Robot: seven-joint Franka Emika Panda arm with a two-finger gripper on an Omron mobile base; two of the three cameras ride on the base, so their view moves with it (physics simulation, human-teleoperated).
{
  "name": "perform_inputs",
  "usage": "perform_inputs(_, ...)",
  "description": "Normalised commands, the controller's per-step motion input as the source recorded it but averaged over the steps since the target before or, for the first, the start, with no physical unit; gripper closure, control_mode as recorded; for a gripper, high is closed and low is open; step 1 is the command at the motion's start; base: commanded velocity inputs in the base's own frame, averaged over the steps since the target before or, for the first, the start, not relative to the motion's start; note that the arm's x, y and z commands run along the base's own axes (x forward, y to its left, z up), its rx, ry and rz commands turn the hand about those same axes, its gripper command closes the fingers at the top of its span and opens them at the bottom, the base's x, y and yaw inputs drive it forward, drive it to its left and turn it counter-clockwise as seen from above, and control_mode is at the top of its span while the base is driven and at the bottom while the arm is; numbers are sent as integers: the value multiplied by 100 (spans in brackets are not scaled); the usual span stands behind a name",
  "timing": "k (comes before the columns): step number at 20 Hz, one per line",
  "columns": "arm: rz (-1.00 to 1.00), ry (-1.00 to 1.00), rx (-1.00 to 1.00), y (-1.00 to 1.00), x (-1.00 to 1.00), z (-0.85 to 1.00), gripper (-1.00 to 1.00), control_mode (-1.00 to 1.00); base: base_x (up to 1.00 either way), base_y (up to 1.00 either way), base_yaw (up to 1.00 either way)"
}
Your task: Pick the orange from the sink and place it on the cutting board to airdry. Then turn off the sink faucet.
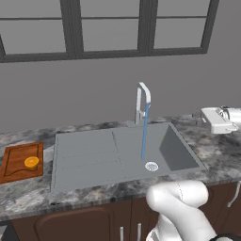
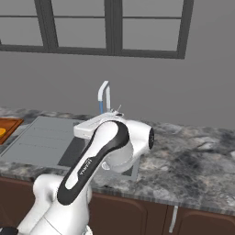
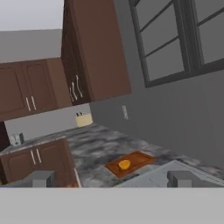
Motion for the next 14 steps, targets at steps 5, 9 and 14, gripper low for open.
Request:
perform_inputs(5,0,0,5,-3,54,-14,-100,-100,0,0,0)
perform_inputs(9,0,0,1,-5,51,-10,-100,-100,0,0,0)
perform_inputs(14,0,0,0,-10,54,-14,-100,-100,0,0,0)
